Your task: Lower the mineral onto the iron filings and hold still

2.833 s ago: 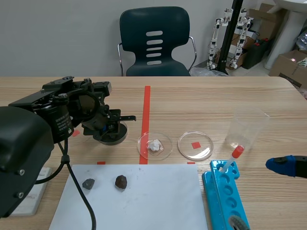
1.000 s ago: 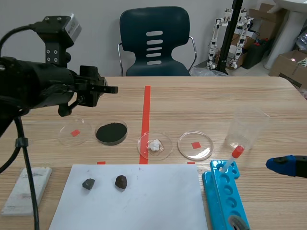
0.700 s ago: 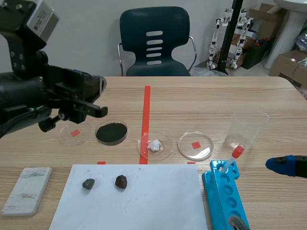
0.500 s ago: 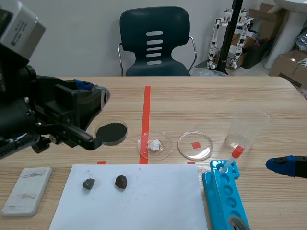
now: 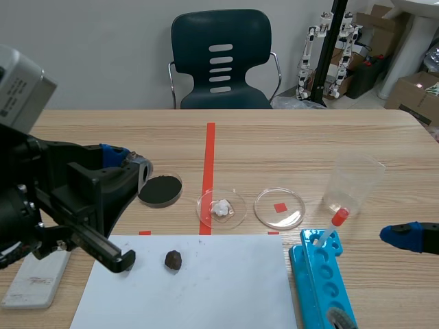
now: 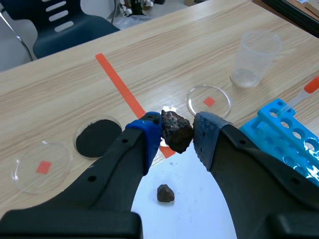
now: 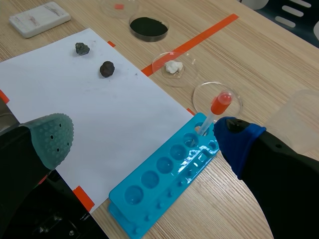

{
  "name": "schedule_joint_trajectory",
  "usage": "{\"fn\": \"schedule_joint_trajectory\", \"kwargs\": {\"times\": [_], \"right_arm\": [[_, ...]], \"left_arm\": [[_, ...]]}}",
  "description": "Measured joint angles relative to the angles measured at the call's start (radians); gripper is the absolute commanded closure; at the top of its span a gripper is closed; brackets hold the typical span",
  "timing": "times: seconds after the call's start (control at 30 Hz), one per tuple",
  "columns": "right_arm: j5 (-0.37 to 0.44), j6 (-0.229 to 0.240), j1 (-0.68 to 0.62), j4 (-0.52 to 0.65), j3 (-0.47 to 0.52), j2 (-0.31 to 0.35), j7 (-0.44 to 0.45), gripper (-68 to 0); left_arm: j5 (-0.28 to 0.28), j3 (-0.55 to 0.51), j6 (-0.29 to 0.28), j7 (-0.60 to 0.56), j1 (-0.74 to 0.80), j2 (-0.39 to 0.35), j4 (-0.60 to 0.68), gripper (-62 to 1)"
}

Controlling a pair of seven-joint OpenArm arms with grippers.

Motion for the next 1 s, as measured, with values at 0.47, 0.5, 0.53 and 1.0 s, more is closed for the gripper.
{"fn": "schedule_joint_trajectory", "kwargs": {"times": [0.47, 0.5, 0.53, 1.0], "right_arm": [[0.000, 0.000, 0.000, 0.000, 0.000, 0.000, 0.000, -58.7], [0.000, 0.000, 0.000, 0.000, 0.000, 0.000, 0.000, -58.7], [0.000, 0.000, 0.000, 0.000, 0.000, 0.000, 0.000, -58.7], [0.000, 0.000, 0.000, 0.000, 0.000, 0.000, 0.000, -58.7]], "left_arm": [[0.025, 0.000, 0.000, 0.005, -0.001, 0.000, 0.000, -16.3], [0.025, 0.000, 0.000, 0.005, -0.002, 0.000, 0.000, -16.3], [0.025, 0.000, 0.000, 0.006, -0.003, 0.000, 0.000, -16.3], [0.025, 0.000, 0.000, 0.007, -0.003, 0.000, 0.000, -16.3]]}}
